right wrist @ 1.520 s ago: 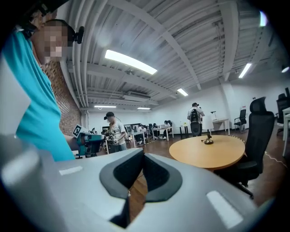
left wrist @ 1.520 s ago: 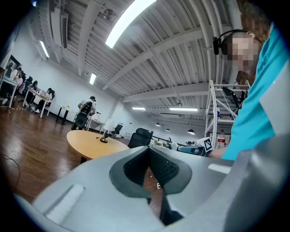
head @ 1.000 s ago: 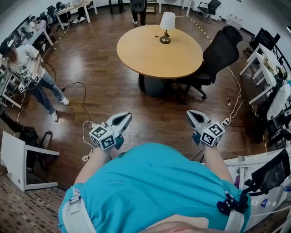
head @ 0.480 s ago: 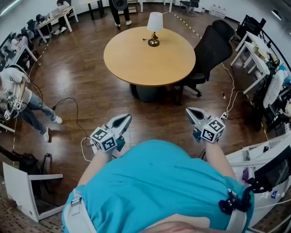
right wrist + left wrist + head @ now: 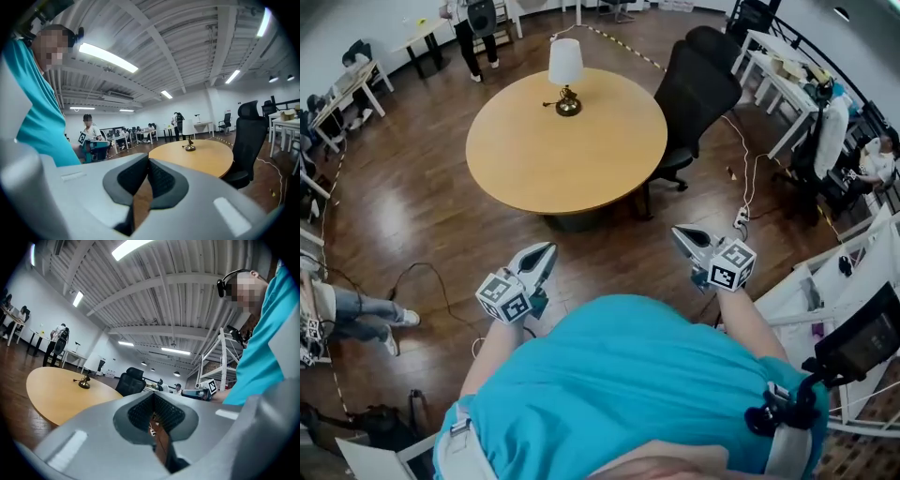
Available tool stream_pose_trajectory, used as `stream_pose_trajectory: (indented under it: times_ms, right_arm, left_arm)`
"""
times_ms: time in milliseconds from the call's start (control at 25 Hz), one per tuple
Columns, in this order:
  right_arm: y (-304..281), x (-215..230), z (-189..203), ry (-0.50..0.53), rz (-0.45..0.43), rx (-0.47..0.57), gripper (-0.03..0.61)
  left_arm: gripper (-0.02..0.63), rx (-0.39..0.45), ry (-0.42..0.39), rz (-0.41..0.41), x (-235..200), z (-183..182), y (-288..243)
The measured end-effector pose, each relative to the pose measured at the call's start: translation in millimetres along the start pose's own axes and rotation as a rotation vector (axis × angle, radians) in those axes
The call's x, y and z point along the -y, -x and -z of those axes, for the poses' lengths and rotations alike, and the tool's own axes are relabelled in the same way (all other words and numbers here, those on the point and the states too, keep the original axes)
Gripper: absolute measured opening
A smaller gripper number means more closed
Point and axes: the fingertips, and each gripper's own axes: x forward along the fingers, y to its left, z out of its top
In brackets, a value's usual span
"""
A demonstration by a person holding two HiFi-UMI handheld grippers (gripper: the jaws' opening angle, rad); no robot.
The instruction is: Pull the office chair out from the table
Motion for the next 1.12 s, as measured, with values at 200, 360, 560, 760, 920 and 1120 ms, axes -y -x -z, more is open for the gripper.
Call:
stream_pose_trajectory:
  times_ms: [200, 360, 560, 760, 920, 1120]
  right_arm:
    - [9, 75, 22, -0.023, 0.050, 0.006, -0.002]
    - [32, 153, 36, -0.012, 0.031, 0.020, -0.002]
    - [56, 229, 7, -0.004, -0.024, 0.017, -0.002]
    - [69, 296, -6, 0.021, -0.026, 0.033, -0.002]
    - [66, 342, -16, 0.015, -0.003, 0.038, -0.002]
    - [42, 410, -20, 0.004, 0.059, 0.034, -0.002]
  left_arm:
    - [0.028, -0.035, 0.055, 0.006, -34, 44, -61]
    - [0.028, -0.020, 0.016, 0.014, -41, 68, -142]
    - [0.028, 0.005, 0.017, -0.013, -23, 64, -233]
    - [0.028, 0.005, 0.030, -0.007, -25, 83, -302]
    - [0.028, -0.027, 0.005, 0.046, -37, 82, -351]
    - [0.028, -0.017, 0.021, 0.095, -92, 81, -409]
